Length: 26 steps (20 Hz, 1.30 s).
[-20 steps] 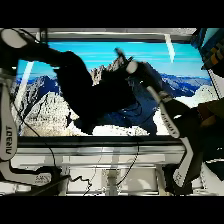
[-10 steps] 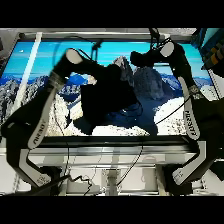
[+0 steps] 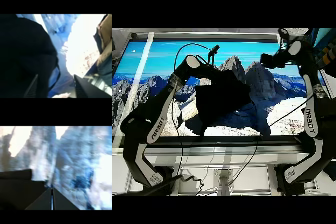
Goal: Fold the clothes and pants, and hang the long-sleeved shirts on hangers.
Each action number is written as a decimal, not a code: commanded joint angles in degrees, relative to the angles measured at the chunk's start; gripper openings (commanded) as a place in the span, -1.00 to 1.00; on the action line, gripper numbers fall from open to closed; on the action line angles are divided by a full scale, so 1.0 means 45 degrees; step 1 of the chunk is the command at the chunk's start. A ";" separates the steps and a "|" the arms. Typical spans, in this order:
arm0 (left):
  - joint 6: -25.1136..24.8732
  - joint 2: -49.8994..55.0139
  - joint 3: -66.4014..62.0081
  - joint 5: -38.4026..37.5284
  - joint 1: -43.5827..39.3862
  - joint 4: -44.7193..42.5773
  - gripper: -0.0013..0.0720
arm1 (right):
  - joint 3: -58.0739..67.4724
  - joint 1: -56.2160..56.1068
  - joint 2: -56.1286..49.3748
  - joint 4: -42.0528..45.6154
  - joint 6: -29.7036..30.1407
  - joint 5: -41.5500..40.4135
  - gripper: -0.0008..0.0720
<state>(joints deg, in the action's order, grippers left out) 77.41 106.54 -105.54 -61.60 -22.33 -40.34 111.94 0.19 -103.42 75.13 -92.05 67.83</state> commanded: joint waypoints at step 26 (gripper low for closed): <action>0.0680 0.0437 0.0005 -0.2618 -0.5270 -0.6149 -0.94 | -0.2725 0.1175 -0.0330 -0.5008 0.5707 0.1010 0.44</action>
<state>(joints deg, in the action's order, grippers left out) 79.13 109.86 -105.54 -66.59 -43.68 -70.17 99.72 5.96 -104.77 52.75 -65.76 73.34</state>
